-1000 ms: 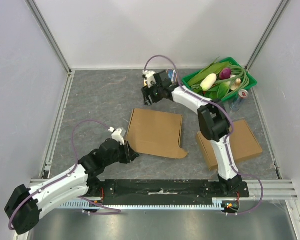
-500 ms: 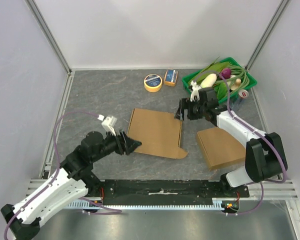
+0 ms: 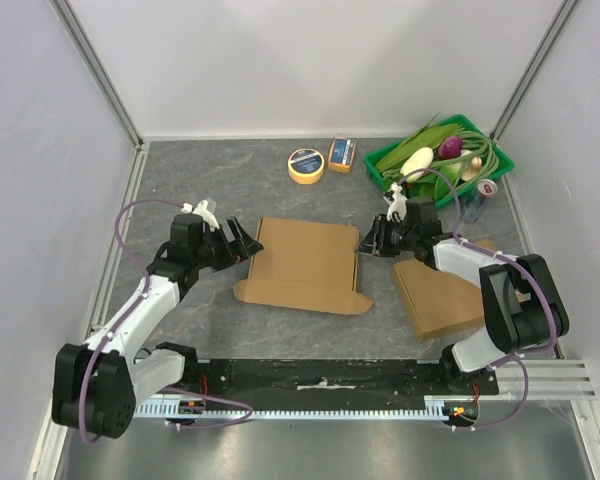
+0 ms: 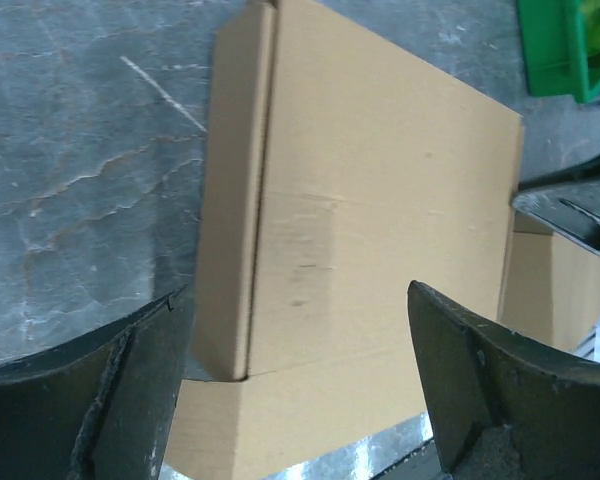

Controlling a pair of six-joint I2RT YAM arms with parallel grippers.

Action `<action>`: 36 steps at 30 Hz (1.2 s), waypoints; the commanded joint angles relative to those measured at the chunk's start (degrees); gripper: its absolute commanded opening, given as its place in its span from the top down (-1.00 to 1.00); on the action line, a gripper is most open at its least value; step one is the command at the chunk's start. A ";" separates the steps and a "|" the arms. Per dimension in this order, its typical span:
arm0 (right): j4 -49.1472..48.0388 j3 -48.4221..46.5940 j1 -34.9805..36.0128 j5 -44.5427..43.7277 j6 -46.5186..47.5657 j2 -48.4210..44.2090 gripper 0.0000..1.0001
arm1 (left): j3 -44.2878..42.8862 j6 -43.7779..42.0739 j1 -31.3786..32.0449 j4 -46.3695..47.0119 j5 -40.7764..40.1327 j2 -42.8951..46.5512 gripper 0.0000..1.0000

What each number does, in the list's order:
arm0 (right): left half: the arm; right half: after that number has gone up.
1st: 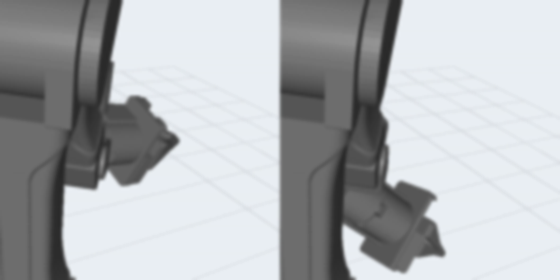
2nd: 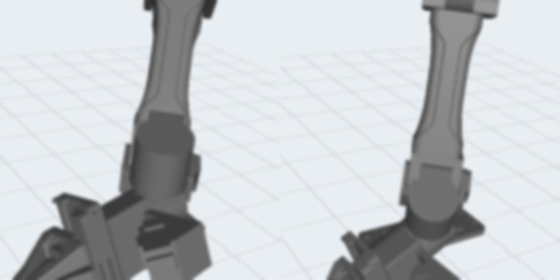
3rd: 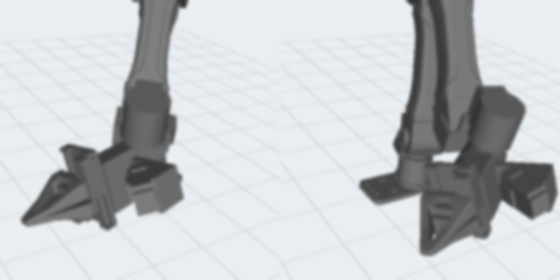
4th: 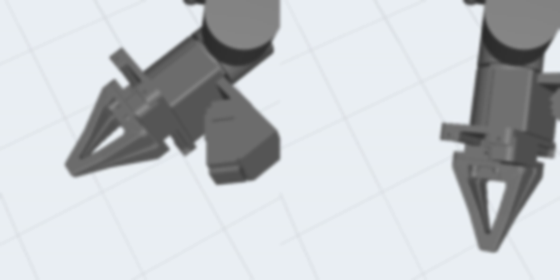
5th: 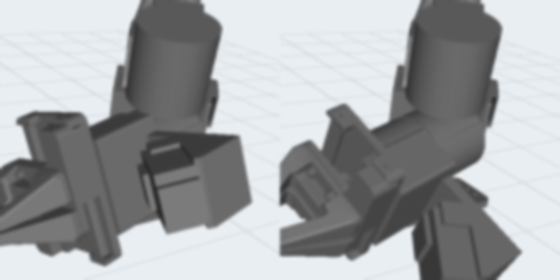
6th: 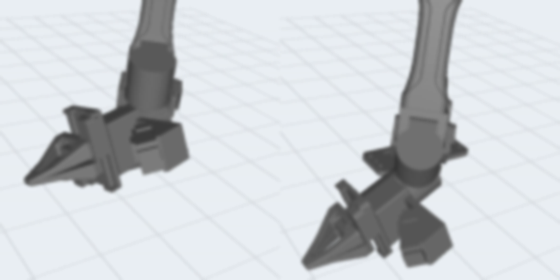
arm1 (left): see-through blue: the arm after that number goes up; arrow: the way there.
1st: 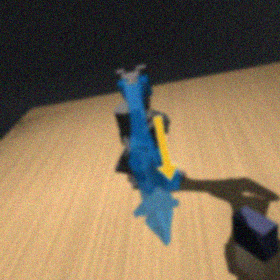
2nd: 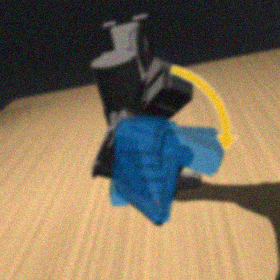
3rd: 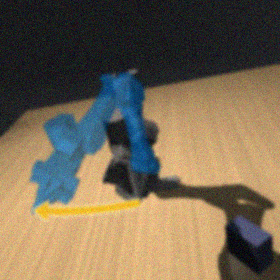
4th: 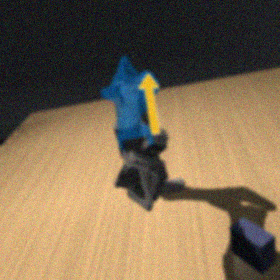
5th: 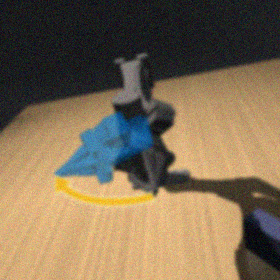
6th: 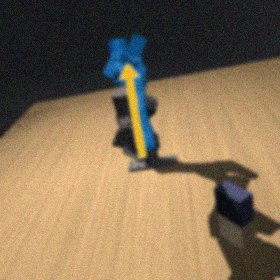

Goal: Fold the paper box

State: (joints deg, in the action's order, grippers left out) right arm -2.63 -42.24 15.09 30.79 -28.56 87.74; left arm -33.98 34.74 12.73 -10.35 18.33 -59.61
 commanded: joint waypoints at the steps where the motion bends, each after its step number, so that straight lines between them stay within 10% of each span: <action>1: -5.45 3.30 -2.08 2.35 -1.42 1.20 0.32 | 1.36 -2.58 -2.44 4.98 -1.26 -2.78 -0.84; 36: 0.61 5.15 -10.78 -3.63 4.03 6.74 0.65 | 10.95 6.30 -3.33 42.78 19.47 -27.04 -0.96</action>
State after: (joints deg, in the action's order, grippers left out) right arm -10.02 -39.27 6.42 40.10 -29.93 90.98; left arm -23.86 37.63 9.43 26.87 33.74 -84.93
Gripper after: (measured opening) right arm 0.188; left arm 0.976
